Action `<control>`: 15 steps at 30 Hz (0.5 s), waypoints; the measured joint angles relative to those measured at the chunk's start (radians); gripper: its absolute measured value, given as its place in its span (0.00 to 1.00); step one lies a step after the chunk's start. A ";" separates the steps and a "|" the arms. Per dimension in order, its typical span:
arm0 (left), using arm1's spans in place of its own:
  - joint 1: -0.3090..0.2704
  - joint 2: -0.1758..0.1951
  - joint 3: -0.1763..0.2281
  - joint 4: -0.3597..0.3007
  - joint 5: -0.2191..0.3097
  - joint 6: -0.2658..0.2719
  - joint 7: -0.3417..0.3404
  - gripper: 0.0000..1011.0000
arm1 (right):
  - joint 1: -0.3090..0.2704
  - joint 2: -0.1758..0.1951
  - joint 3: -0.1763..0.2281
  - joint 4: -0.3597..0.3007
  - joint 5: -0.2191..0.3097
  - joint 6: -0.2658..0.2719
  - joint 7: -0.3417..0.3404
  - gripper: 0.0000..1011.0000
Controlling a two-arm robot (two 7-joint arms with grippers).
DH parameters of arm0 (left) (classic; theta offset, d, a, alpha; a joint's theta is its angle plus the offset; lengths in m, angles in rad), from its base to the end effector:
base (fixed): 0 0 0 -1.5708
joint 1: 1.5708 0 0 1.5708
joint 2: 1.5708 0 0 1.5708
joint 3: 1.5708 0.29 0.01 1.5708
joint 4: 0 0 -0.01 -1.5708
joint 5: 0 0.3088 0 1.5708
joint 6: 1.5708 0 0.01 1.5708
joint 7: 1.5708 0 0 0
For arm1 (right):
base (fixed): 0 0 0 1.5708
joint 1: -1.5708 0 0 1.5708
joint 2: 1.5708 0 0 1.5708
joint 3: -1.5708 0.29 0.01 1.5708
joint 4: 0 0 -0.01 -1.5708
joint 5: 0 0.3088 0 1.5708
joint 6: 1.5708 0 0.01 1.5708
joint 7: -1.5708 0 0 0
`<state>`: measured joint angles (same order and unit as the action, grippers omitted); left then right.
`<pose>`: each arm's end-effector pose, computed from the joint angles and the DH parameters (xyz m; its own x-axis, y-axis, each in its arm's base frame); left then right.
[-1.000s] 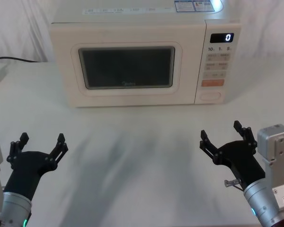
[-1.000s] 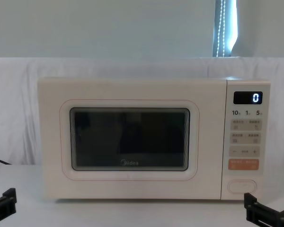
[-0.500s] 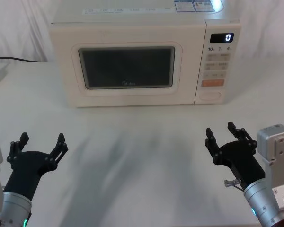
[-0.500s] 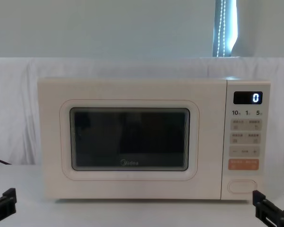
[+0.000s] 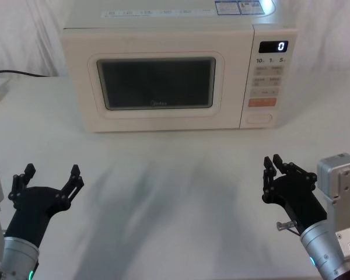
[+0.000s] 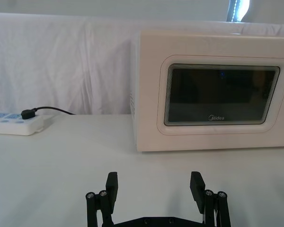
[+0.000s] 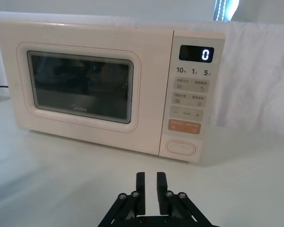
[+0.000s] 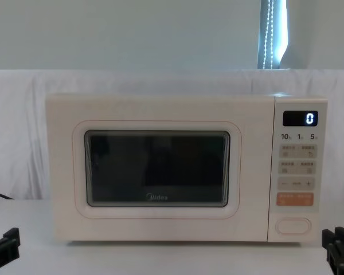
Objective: Press the button to open the microwave door with one hand; close the microwave door with the other hand.
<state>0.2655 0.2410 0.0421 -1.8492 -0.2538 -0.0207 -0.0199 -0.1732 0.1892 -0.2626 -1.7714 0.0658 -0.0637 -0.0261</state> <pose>0.2529 0.0376 -0.2853 0.1245 0.9917 -0.0326 -0.9921 0.1240 -0.0175 0.2658 0.0383 -0.2975 0.2628 -0.9625 0.0675 0.9627 0.2662 0.0479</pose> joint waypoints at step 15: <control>0.000 0.000 0.000 0.000 0.000 0.000 0.000 0.99 | 0.000 0.000 0.000 0.000 0.000 0.000 0.000 0.00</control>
<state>0.2655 0.2410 0.0421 -1.8492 -0.2538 -0.0207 -0.0199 -0.1733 0.1892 -0.2625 -1.7714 0.0658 -0.0637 -0.0261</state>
